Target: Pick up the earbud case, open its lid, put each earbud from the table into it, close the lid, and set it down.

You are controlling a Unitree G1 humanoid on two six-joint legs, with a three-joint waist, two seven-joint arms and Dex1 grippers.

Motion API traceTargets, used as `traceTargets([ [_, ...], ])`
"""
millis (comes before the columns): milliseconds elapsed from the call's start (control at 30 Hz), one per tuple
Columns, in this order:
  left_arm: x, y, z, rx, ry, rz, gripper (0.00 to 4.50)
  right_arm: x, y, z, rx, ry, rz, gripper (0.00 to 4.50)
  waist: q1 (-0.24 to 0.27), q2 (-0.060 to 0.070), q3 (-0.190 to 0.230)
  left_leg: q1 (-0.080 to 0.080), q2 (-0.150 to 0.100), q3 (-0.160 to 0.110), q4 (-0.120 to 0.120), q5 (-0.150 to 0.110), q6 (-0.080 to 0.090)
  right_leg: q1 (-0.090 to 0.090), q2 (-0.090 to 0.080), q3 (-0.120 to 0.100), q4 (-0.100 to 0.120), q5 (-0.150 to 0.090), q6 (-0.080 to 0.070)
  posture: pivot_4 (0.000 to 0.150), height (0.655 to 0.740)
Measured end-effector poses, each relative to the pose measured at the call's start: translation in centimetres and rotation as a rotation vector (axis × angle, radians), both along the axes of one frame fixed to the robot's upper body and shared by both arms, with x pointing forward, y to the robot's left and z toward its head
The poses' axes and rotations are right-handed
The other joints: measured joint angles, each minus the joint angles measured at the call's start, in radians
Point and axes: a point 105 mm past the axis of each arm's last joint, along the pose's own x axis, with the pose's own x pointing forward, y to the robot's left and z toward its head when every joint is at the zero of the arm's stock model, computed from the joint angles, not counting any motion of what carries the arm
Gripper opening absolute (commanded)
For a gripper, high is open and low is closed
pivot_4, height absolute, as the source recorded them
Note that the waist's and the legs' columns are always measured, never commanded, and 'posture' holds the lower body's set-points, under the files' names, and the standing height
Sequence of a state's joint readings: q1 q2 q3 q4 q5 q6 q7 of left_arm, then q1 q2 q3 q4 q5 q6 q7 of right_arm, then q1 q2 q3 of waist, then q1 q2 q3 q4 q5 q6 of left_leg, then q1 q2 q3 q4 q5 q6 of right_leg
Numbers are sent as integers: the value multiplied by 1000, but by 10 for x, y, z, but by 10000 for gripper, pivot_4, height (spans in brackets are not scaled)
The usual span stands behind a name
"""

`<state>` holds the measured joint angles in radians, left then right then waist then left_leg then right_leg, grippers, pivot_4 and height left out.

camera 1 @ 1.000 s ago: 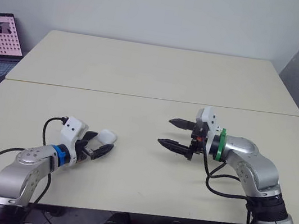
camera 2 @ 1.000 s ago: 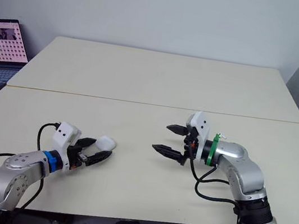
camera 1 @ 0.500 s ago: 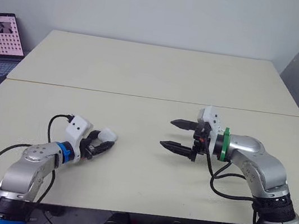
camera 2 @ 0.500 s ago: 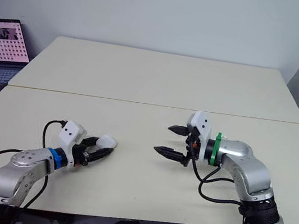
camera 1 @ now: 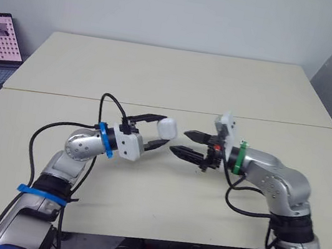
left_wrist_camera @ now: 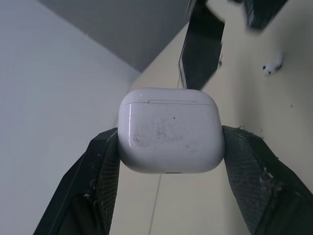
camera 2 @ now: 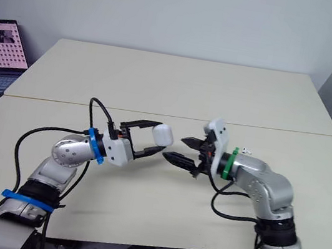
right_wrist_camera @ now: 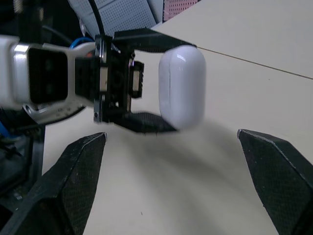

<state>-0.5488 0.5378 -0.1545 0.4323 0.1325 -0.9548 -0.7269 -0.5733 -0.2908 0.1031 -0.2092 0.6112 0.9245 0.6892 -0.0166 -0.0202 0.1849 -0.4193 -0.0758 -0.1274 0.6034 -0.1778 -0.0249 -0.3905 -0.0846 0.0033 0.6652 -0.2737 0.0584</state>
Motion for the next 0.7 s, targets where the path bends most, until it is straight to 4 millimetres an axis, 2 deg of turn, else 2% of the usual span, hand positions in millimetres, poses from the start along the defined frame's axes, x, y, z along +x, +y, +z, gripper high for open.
traceTargets([
  [133, -1, -1, 2, -6, -70, -36, 27571, 2, 11, 5, 19, -2, 3, 45000, -5, 0, 0, 0, -1, -1, 0, 0, 0, 1, 4, -1, 0, 1, 2, 1500, 7400],
  [300, -1, -1, 1, -12, -88, -48, 27571, 2, 18, 2, 29, 21, 10, 45000, -9, 0, 0, 0, 0, -2, 1, 0, 0, 1, 6, -1, 1, 1, 2, 1500, 7400],
  [400, -3, -1, 2, -18, -102, -58, 27571, 2, 18, 1, 29, 26, 9, 39558, -11, 0, 0, 0, 0, -3, 2, 0, 0, 1, 7, -1, 1, 1, 2, 1500, 7400],
  [667, -7, -4, 0, -9, -110, -85, 27571, 2, 14, -2, -4, 19, 14, 10812, -13, 0, 0, 0, 0, -3, 2, 0, 0, 1, 7, -1, 2, 1, 2, 1500, 7400],
  [700, -7, -5, -1, -6, -105, -87, 27571, 1, 14, -3, -16, 12, 20, 8915, -13, 0, 0, 0, 0, -3, 2, 0, 0, 1, 8, -1, 2, 1, 2, 1500, 7400],
])
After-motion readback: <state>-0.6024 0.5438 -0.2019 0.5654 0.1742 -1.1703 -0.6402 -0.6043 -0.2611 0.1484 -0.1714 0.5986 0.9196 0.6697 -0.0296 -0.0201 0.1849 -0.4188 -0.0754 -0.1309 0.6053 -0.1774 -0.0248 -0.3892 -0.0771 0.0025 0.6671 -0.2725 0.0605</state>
